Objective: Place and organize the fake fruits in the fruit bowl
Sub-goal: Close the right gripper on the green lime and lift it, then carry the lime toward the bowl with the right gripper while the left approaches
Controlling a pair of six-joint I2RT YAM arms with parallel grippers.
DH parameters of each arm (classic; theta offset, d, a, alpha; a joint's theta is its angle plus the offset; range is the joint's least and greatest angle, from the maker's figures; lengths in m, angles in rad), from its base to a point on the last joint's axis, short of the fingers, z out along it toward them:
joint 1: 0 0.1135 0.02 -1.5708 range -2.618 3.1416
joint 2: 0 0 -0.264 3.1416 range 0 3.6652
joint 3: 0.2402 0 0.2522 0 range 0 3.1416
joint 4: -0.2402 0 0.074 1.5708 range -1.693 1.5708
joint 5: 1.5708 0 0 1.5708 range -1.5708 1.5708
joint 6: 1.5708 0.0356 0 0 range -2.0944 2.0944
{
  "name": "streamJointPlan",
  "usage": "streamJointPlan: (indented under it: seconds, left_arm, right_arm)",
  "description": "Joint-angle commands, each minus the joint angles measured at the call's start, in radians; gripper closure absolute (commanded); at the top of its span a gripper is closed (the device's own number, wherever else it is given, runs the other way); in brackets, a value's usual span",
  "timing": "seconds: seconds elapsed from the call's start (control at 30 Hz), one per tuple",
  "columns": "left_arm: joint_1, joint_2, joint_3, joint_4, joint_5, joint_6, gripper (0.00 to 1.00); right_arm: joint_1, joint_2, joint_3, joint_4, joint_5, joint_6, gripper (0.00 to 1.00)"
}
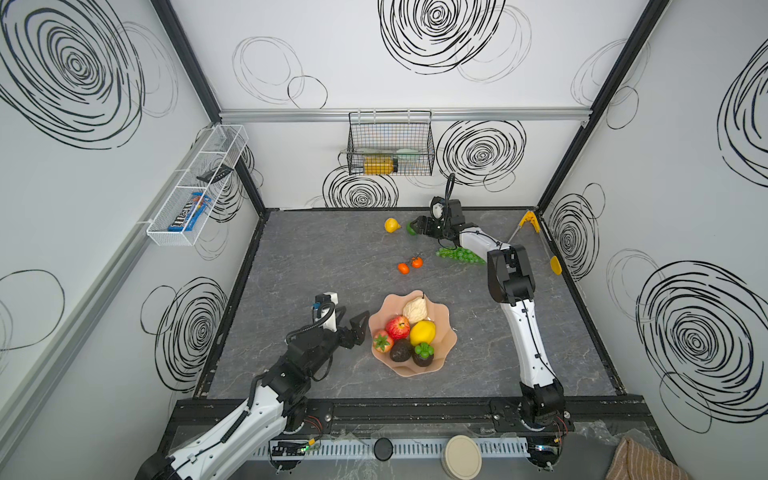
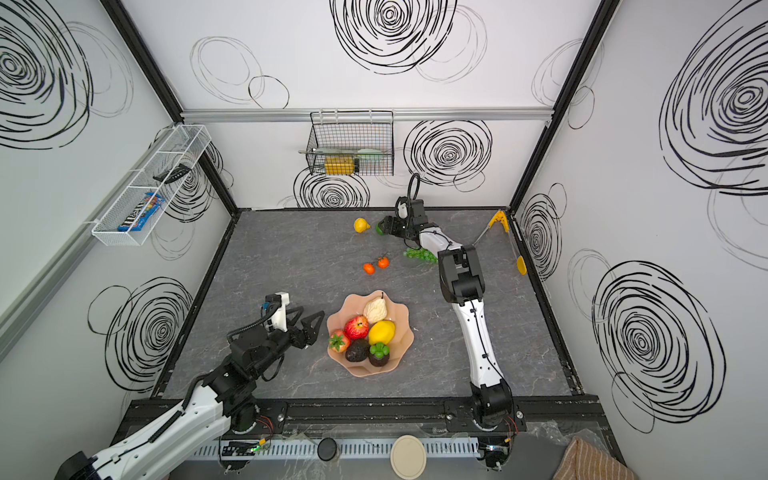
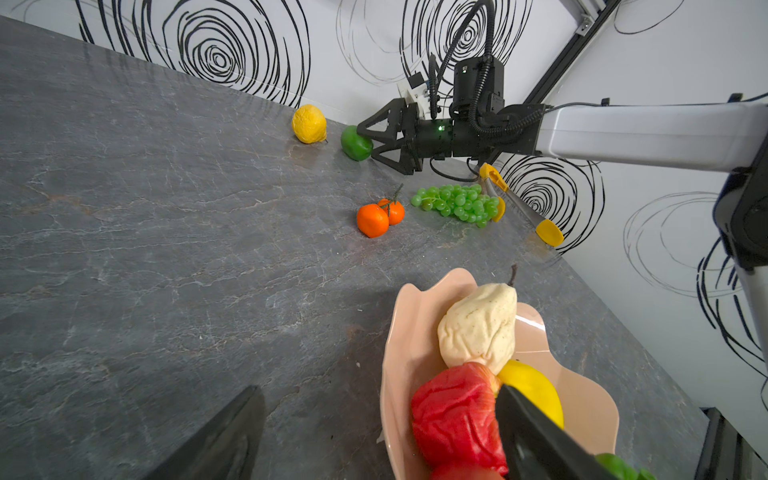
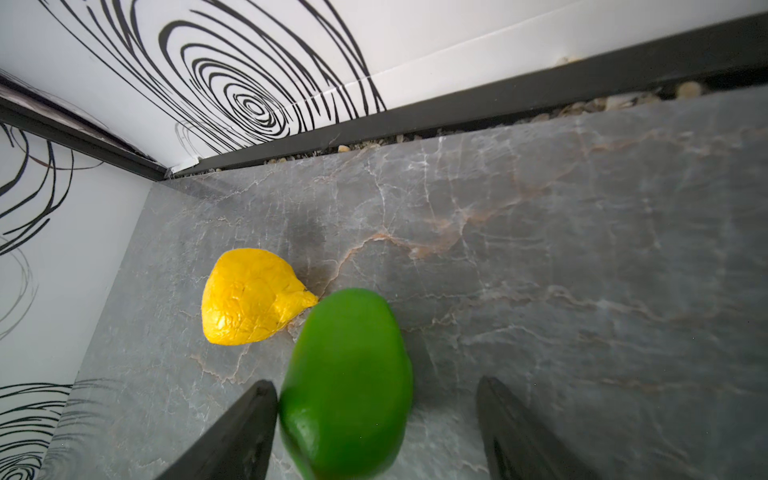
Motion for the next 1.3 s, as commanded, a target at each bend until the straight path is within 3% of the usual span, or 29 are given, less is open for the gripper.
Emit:
streamJointPlan:
  seconds: [0.0, 0.73, 0.93, 1.27]
  left_arm:
    - [0.007, 0.009, 0.009, 0.071, 0.004, 0.016, 0.09]
    - [0.007, -0.005, 0.004, 0.07, 0.003, 0.018, 0.09]
    - [0.007, -0.001, 0.002, 0.075, 0.002, 0.016, 0.09]
    - [0.007, 0.02, -0.001, 0.1, 0.021, 0.001, 0.09]
  right_arm:
    - [0.015, 0.027, 0.024, -0.022, -0.019, 0.0, 0.22]
    - [0.029, 0.033, 0.043, -0.024, 0.04, 0.052, 0.43]
    - [0.033, -0.095, -0.099, 0.029, 0.015, 0.073, 0.44]
    - [0.031, -0.447, -0.558, 0.212, -0.005, 0.087, 0.44]
